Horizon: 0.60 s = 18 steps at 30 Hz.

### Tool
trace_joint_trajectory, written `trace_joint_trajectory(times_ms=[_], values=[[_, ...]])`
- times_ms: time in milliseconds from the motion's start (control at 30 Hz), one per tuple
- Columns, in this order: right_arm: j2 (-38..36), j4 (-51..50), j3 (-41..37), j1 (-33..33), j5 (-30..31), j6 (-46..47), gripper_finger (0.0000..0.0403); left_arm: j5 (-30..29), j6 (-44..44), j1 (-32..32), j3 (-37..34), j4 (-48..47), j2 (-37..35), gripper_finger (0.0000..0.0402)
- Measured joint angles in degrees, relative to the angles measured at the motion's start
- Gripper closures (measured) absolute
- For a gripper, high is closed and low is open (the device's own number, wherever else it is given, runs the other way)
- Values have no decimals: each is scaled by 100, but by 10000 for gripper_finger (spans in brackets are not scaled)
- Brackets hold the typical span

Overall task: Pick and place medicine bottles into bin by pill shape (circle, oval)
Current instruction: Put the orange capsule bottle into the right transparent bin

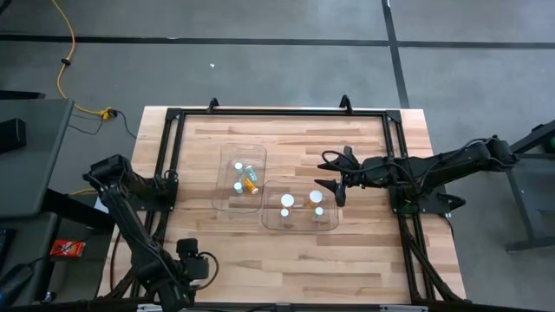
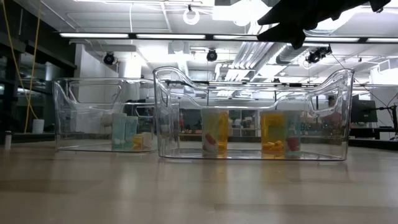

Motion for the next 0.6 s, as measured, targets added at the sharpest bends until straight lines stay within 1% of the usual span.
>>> trace_joint_trajectory(times_ms=[133,333,600], values=[[0,-68,0,0,0,0,171,44,-84,0,-2,-3,123,83],[0,-98,0,0,0,-2,171,399,-149,-4,-2,20,297,84],[0,-144,0,0,2,0,171,421,-132,-9,-2,25,498,86]])
